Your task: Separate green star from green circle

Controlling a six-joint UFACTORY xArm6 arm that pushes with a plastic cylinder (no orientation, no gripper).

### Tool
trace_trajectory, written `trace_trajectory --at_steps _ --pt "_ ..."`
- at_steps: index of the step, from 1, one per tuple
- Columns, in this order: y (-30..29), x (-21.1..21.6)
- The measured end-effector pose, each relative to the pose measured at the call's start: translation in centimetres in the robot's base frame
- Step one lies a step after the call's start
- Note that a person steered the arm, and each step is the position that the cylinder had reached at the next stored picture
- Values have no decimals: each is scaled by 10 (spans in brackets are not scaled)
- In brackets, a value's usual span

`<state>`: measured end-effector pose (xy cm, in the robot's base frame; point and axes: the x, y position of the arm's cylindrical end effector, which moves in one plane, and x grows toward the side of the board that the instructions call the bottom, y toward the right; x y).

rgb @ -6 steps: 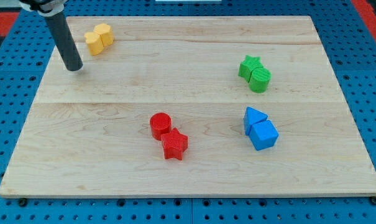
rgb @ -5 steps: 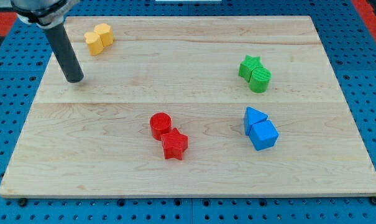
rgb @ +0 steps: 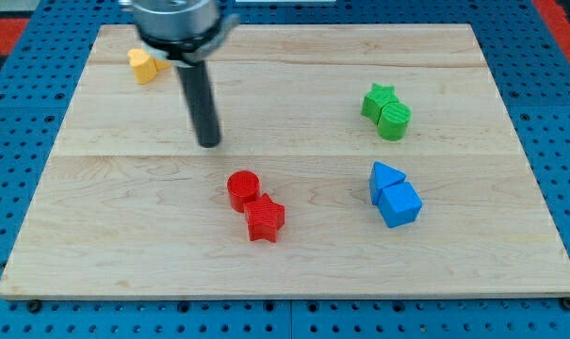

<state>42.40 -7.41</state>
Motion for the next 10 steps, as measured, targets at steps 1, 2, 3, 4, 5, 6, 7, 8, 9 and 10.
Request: trace_trajectory --at_steps 1,2,3,4,5,6,7,8,9,10 --pt "50 5" --pt "62 5" --pt "68 5" --pt "68 5" --pt "88 24" --pt "132 37" --pt "159 31" --pt "169 11" --pt "204 12" --pt "232 13"
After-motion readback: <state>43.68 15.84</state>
